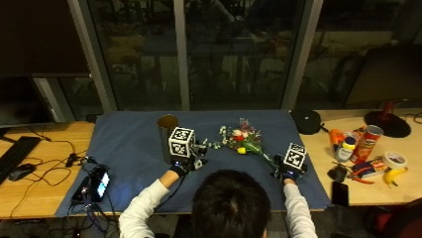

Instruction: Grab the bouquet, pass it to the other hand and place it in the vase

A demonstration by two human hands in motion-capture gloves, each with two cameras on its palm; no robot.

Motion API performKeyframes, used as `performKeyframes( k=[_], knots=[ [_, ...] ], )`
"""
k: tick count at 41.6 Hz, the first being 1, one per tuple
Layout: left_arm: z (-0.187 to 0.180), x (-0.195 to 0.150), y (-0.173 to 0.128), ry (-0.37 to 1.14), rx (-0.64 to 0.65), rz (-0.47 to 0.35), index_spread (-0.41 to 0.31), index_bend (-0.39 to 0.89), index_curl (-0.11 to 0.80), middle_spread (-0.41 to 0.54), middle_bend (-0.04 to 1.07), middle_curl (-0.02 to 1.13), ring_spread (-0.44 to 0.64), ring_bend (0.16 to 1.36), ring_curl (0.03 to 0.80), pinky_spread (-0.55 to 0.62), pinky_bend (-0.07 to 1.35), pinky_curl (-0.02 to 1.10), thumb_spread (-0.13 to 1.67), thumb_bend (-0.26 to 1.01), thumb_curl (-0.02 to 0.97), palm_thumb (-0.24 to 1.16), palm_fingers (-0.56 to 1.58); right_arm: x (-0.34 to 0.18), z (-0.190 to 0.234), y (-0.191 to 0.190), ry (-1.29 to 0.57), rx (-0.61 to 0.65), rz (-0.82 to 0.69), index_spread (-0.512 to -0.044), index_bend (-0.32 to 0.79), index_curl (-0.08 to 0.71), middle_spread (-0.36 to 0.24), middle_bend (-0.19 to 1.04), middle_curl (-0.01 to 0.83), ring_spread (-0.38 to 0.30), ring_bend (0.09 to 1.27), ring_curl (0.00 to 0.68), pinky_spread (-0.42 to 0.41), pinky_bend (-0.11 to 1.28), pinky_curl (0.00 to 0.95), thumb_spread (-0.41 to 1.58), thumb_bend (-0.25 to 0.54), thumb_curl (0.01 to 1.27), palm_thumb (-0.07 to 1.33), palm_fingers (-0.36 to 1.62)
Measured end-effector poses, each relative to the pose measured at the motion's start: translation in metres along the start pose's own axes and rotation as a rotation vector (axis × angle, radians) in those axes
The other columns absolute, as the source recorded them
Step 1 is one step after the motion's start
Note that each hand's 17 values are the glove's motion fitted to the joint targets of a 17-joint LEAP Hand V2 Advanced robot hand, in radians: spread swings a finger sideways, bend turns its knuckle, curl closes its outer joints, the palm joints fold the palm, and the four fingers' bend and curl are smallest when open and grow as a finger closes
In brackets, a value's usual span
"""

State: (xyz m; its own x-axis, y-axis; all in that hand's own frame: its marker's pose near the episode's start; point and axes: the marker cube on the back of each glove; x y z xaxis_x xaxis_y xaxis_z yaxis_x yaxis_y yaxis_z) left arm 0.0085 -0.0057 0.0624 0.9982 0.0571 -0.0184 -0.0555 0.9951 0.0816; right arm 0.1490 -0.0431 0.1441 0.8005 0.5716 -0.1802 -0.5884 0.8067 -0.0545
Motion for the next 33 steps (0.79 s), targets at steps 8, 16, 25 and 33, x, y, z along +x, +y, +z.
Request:
performKeyframes(
  k=[8, 16, 25, 33],
  knots=[
    [0.002, -0.002, 0.002, 0.006, -0.016, -0.008, 0.069, 0.14, 0.234, 0.339, 0.21, 0.33, 0.41, 0.67, 0.255, 0.46, 0.42, 0.33, 1.15, -0.02, 0.258, 0.12, 0.04, -0.005, -0.002, 0.004, -0.011, 0.13, 0.023, -0.238, 0.33, 0.264, -0.154, 0.44, 0.487, -0.204, 0.51, 0.352, -0.194, 0.6, 0.334, 0.98, 0.04, 0.37, 0.86, 1.11],
    [0.0, -0.012, 0.007, -0.004, -0.067, -0.029, 0.067, 0.13, 0.236, 0.339, 0.21, 0.34, 0.41, 0.66, 0.257, 0.46, 0.42, 0.33, 1.15, -0.02, 0.262, 0.13, 0.04, -0.012, -0.025, 0.007, -0.003, 0.385, -0.083, -0.234, 0.23, 0.329, -0.18, 0.48, 0.521, -0.215, 0.66, 0.427, -0.254, 0.59, 0.368, 1.06, 0.096, 0.38, 1.0, 1.38],
    [-0.014, -0.02, 0.012, 0.024, -0.061, -0.05, 0.062, 0.13, 0.238, 0.338, 0.21, 0.34, 0.41, 0.65, 0.257, 0.46, 0.42, 0.33, 1.16, -0.01, 0.265, 0.14, 0.05, -0.025, -0.04, -0.008, -0.397, 0.586, -0.2, -0.225, 0.44, 0.43, -0.184, 0.69, 0.599, -0.205, 0.83, 0.507, -0.26, 0.58, 0.402, 0.98, -0.033, 0.34, 0.84, 1.56],
    [-0.026, -0.023, 0.006, 0.1, -0.069, -0.017, 0.064, 0.12, 0.233, 0.339, 0.21, 0.34, 0.41, 0.66, 0.261, 0.45, 0.44, 0.34, 1.16, -0.02, 0.265, 0.15, 0.04, -0.036, -0.072, 0.035, -0.643, 0.376, 0.033, -0.217, 0.55, 0.501, -0.18, 0.77, 0.624, -0.199, 0.89, 0.533, -0.257, 0.62, 0.432, 0.94, 0.003, 0.38, 0.92, 1.5]
  ],
)
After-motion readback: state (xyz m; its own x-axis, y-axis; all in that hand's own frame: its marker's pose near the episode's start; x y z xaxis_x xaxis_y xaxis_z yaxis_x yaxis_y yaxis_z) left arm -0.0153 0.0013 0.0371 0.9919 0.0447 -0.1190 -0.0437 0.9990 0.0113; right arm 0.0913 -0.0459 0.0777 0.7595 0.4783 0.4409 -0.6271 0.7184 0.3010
